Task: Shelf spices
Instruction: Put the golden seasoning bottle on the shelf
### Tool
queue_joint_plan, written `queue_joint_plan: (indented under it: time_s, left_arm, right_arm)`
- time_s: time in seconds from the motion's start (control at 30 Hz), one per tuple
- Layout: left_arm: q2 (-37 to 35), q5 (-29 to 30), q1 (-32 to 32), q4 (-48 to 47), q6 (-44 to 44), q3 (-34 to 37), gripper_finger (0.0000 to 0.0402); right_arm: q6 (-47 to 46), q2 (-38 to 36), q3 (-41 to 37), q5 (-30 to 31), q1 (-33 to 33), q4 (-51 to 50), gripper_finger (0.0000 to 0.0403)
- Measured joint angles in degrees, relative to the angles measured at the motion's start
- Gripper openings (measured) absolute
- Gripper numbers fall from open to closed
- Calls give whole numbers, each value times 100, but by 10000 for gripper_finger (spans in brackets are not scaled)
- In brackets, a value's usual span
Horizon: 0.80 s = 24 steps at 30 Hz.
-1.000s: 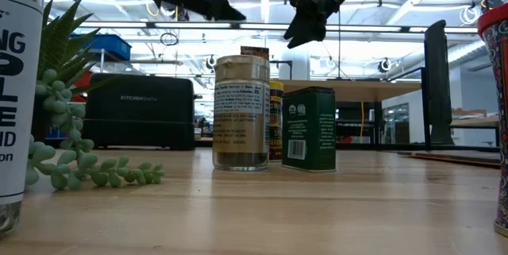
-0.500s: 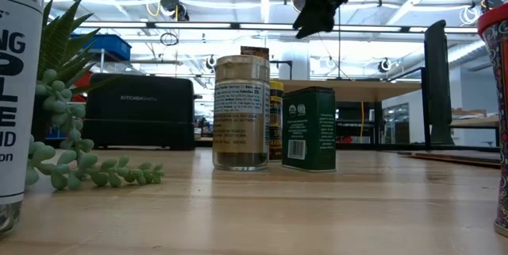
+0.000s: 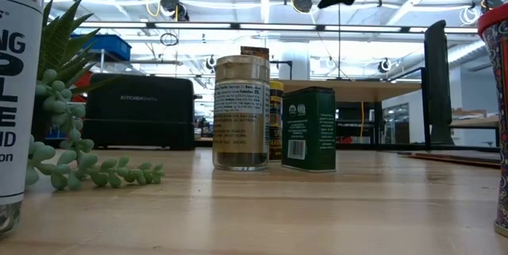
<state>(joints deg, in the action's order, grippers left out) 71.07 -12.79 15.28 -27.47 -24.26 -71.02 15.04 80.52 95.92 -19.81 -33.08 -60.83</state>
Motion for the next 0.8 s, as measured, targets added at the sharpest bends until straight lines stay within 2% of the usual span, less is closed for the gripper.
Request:
queue_joint_plan:
  time_s: [0.2,0.4,0.67,0.8]
  left_arm:
    - [0,628,-722,-219,367,275,144]
    - [4,947,-1298,-131,835,761,144]
    - [6,1239,-1779,371,1460,1531,144]
    - [4,1325,-1916,1006,1667,1960,144]
  right_arm:
    - [-94,-113,-45,-2,654,-374,242]
    - [-154,-167,-630,-2,1364,-290,242]
    - [-240,-162,-1870,2,2024,601,242]
    - [-252,-162,-2378,5,2266,1263,242]
